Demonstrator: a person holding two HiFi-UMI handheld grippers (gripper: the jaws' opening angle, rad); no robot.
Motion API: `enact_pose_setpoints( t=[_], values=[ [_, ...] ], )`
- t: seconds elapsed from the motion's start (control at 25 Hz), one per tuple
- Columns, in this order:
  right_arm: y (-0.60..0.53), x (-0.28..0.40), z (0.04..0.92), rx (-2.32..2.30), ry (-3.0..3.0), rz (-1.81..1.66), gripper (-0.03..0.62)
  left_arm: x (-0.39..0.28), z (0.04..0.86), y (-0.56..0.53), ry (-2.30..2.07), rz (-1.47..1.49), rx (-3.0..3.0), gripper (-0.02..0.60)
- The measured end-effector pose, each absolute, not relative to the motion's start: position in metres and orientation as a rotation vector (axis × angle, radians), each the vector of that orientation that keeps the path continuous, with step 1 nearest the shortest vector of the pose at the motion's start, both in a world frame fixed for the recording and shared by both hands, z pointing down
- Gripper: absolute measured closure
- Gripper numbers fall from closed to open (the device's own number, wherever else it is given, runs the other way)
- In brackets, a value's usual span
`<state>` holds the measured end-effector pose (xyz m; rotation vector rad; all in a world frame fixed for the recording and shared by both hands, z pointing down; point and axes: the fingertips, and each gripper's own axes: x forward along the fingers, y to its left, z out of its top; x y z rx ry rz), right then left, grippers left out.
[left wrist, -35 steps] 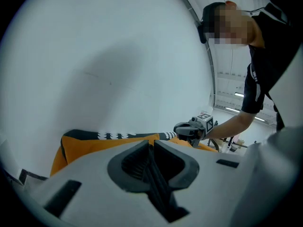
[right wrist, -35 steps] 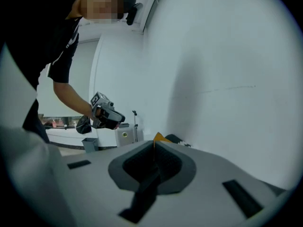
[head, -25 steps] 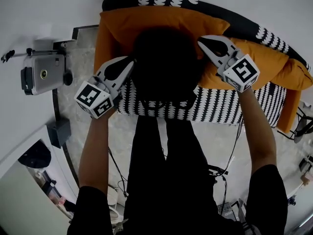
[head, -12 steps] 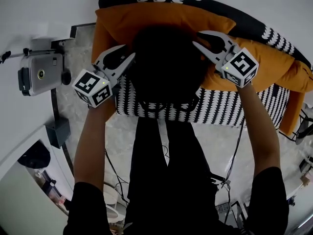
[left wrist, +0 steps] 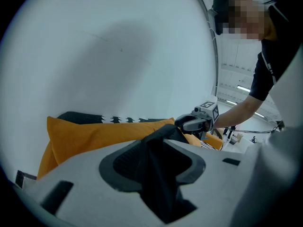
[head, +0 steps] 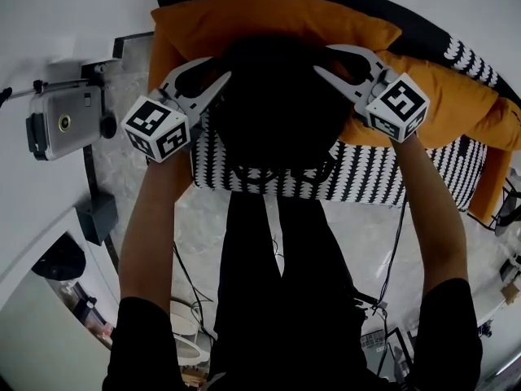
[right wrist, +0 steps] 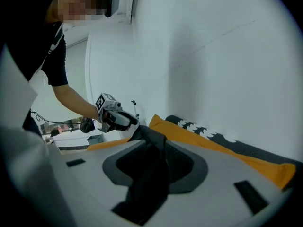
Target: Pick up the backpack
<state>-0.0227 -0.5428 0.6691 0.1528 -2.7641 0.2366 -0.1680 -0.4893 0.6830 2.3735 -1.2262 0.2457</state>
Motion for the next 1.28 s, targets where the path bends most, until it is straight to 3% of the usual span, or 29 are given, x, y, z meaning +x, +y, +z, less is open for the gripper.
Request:
enact_pose_setpoints(
  t=[0.8,1.28],
  values=[
    [-0.545,-0.030,0.689,0.162,-2.727,0.257,0.480,-0.146,0.712,-0.509,-1.134,0.296,2.383,0.434],
    [-0.541,-0.028,0.687,0.190,-2.729,0.280,0.496,-0.140,0.714,-0.508,-1.134,0.269,2.361,0.506]
  ],
)
